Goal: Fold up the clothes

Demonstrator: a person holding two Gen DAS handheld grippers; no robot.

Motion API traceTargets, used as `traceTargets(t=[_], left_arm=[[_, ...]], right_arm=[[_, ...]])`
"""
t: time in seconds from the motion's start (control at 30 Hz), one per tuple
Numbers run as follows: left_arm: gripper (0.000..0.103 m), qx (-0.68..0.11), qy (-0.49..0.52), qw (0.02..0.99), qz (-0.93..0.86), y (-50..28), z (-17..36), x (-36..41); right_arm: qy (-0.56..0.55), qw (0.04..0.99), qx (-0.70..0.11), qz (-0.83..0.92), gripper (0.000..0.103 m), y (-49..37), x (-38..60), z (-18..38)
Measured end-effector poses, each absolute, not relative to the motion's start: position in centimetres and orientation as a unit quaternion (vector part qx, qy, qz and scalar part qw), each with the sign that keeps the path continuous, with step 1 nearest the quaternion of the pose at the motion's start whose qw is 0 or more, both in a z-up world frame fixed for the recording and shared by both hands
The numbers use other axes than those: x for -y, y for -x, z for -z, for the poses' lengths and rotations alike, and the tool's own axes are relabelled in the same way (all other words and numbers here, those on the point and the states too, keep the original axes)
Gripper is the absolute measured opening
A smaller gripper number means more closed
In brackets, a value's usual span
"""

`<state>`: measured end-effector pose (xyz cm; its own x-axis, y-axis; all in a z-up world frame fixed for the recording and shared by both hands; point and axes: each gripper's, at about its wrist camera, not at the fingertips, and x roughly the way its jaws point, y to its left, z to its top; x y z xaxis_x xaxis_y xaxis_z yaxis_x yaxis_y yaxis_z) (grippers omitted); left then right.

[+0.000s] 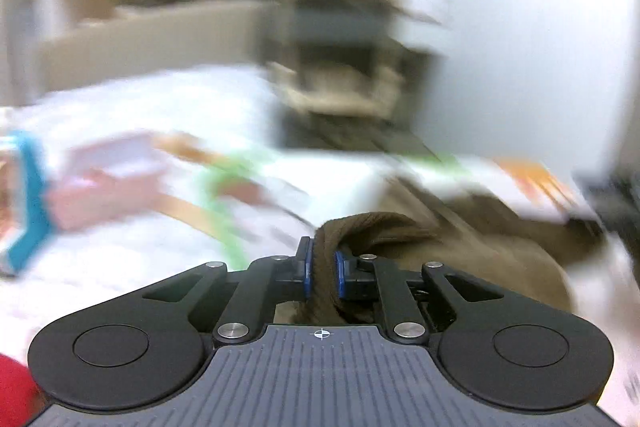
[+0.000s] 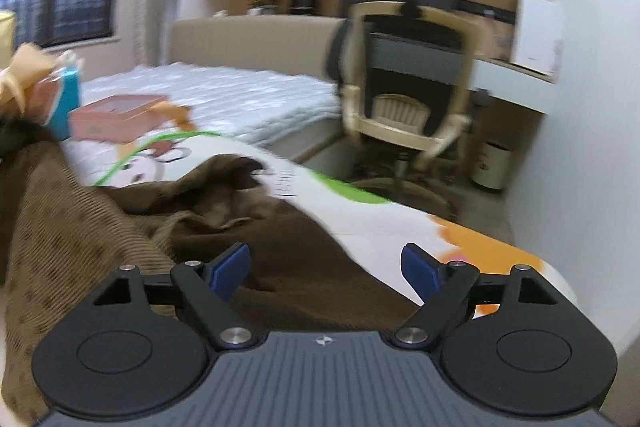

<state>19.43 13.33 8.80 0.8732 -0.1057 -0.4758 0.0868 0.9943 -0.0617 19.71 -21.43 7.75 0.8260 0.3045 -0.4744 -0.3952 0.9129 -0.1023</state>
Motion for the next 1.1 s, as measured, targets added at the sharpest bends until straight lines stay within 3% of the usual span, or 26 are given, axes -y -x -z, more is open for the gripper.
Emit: traceTargets(t=[0.13,0.27,0.3,0.33,0.4,0.53,0.63,0.77,0.93,1.1], left_arm=[[0.012,-0.249,0.125,0.96,0.006,-20.3,-8.5,-20.1],[0.018,-0.194,0.131,0.954,-0.186,-19.8,-7.8,-25.6],[0.03,-0.19,0.138,0.948,-0.217,-19.4,-7.5,-26.8],[0.049,-0.197,0.15,0.943,-0.22,-18.7,-7.1,-27.5],[0.073,-0.218,0.16,0.941,-0.205,-17.4,-6.3,-27.4],[0.095,-0.239,0.081,0.96,-0.121,-14.0,-5.3,-22.7],[0.097,-0.25,0.024,0.968,-0.026,-11.3,-4.8,-17.2],[0.098,-0.272,-0.056,0.958,0.067,-6.7,-3.5,-10.6],[0.1,-0.29,-0.193,0.934,0.083,-3.8,0.3,-5.8],[0.1,-0.337,-0.214,0.917,0.024,-5.7,3.4,-6.4]], right_arm=[[0.101,0.927,-0.245,-0.267,0.084,-18.6,16.8,-7.4],[0.158,0.893,-0.24,-0.346,0.088,-15.2,12.7,-6.9],[0.174,0.887,-0.241,-0.353,0.088,-14.2,12.1,-6.7],[0.189,0.882,-0.242,-0.359,0.088,-13.3,11.6,-6.6],[0.201,0.871,-0.253,-0.37,0.091,-11.4,11.6,-6.2],[0.182,0.848,-0.297,-0.4,0.095,-7.7,11.7,-4.8],[0.215,0.847,-0.287,-0.392,0.095,-5.4,10.0,-3.2],[0.302,0.886,-0.209,-0.283,0.094,-4.8,9.8,-2.3],[0.274,0.947,-0.13,-0.11,0.094,-6.1,14.9,-5.9],[0.208,0.939,-0.184,-0.205,0.094,-3.8,15.9,-6.4]])
